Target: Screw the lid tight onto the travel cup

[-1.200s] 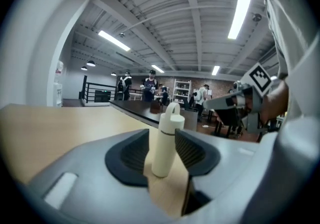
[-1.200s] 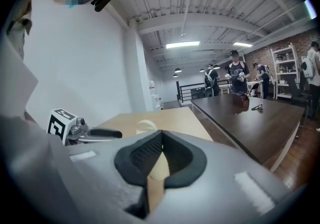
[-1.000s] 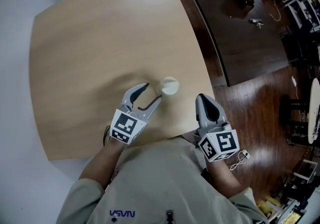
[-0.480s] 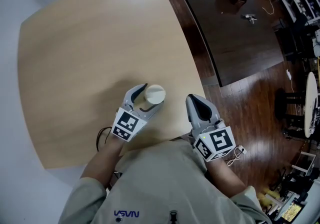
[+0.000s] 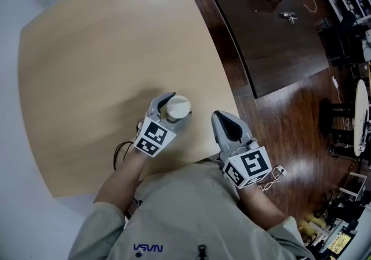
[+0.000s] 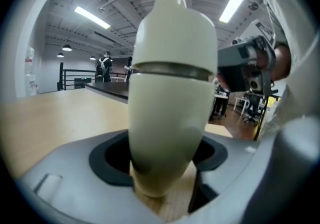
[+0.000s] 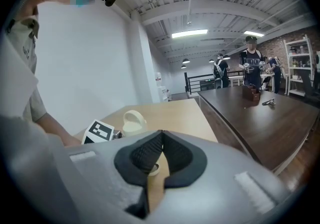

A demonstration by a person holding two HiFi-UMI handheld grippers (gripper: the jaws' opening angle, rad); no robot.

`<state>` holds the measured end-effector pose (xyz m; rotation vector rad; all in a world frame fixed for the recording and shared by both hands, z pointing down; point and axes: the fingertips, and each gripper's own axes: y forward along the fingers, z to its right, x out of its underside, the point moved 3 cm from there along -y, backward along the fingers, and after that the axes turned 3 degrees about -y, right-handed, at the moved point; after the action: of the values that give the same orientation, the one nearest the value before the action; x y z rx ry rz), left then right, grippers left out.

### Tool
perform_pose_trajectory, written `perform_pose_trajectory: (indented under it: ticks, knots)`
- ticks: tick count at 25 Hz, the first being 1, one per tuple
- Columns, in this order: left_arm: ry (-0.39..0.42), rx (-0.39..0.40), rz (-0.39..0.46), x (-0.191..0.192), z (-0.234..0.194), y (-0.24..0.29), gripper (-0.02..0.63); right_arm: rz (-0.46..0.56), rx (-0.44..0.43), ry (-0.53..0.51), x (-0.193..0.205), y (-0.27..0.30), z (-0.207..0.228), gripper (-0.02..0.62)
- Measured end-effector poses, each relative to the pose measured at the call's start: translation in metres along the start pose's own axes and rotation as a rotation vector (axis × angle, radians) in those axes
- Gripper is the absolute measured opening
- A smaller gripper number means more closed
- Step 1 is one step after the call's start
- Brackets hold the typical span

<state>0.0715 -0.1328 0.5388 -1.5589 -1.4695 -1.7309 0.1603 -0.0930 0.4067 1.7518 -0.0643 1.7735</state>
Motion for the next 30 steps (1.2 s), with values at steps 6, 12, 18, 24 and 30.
perform_pose_trajectory:
  ticks: [6, 12, 18, 24, 30]
  knots:
    - [-0.017, 0.002, -0.047, -0.005, 0.001, -0.014, 0.327, 0.041, -0.034, -0.002, -0.005, -0.003, -0.003, -0.002]
    - [-0.119, 0.017, -0.003, -0.026, 0.002, -0.065, 0.325, 0.097, -0.175, 0.005, -0.022, -0.005, -0.018, -0.002]
    - [-0.229, 0.063, 0.024, -0.045, 0.014, -0.126, 0.324, 0.139, -0.417, 0.024, -0.051, -0.001, -0.055, 0.075]
    - [-0.2, 0.094, -0.047, -0.05, 0.032, -0.18, 0.324, 0.178, -0.694, -0.039, -0.086, 0.007, -0.115, 0.132]
    - [-0.171, 0.123, -0.154, -0.036, 0.06, -0.206, 0.324, 0.156, -0.984, -0.145, -0.102, -0.001, -0.174, 0.226]
